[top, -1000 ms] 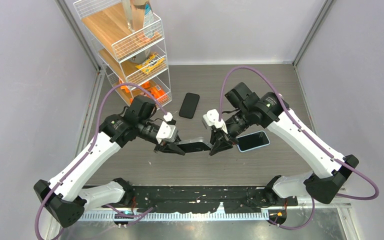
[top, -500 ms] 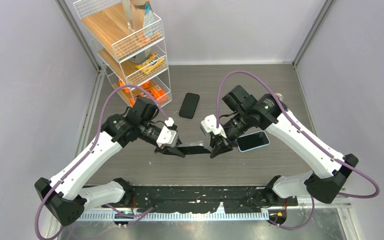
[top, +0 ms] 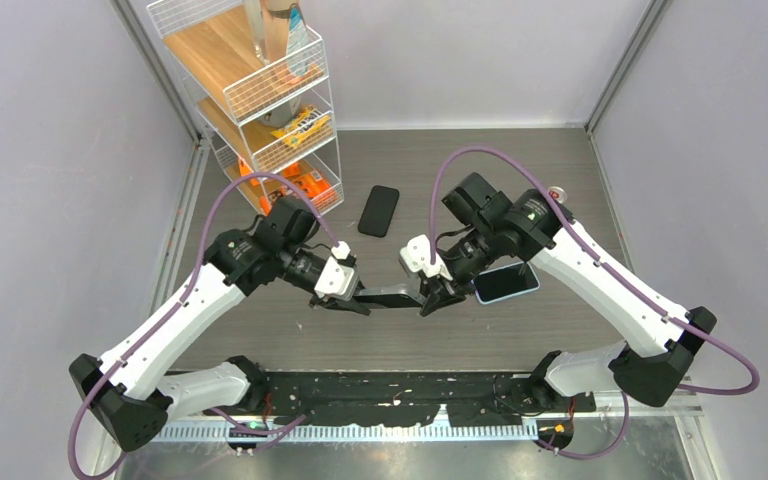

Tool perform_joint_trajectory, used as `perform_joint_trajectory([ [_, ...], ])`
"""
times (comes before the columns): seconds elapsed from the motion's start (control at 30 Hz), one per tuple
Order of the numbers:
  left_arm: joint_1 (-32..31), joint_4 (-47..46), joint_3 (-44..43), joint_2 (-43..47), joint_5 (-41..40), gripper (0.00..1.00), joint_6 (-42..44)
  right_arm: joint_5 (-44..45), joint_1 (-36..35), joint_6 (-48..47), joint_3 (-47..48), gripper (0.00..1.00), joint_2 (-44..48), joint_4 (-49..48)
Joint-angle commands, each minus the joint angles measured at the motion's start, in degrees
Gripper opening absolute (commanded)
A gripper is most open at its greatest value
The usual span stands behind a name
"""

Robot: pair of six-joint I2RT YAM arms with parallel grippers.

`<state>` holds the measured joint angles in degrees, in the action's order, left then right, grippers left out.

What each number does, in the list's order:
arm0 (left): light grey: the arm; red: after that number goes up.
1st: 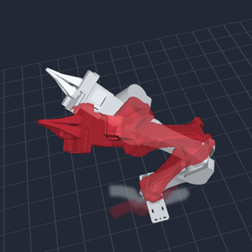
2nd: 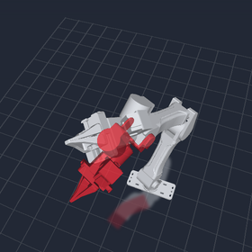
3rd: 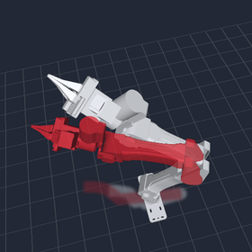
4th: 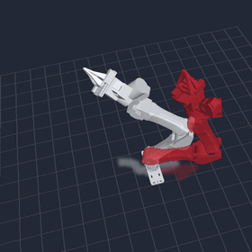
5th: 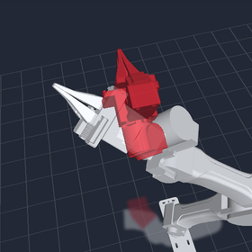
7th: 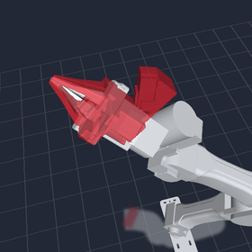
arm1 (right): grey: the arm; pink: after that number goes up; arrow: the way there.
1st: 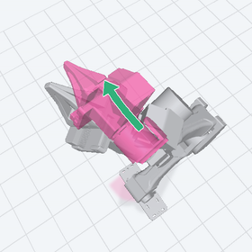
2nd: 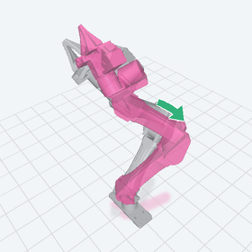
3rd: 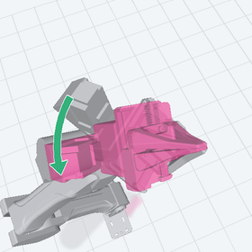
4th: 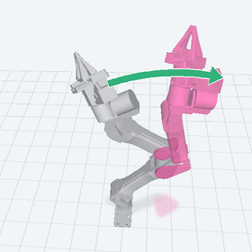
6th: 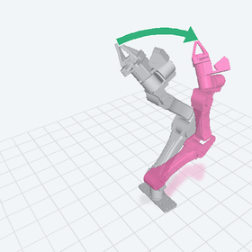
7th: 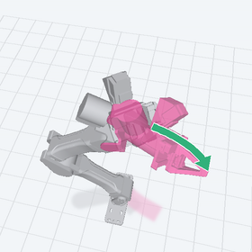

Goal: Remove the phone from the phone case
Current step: Remove the phone case from the phone.

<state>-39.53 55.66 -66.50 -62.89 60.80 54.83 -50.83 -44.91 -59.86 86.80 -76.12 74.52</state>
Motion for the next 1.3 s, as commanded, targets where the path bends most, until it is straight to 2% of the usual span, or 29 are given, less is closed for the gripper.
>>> perform_joint_trajectory([
  [0.0, -4.32, 12.79, 1.61, 0.78, 8.26, 0.0, 6.2, 4.75, 1.8, -2.68, 3.44, 0.05, 1.74, -8.67],
  [0.63, -4.94, 14.8, 2.51, 0.69, 8.63, 0.0, 9.31, 7.97, 1.5, -7.73, 3.84, 0.06, 2.58, -9.24],
  [1.27, -5.12, 14.29, 2.9, 0.41, 8.54, 0.0, 9.53, 9.3, 0.73, -8.63, 4.38, 0.11, 2.76, -8.87],
])
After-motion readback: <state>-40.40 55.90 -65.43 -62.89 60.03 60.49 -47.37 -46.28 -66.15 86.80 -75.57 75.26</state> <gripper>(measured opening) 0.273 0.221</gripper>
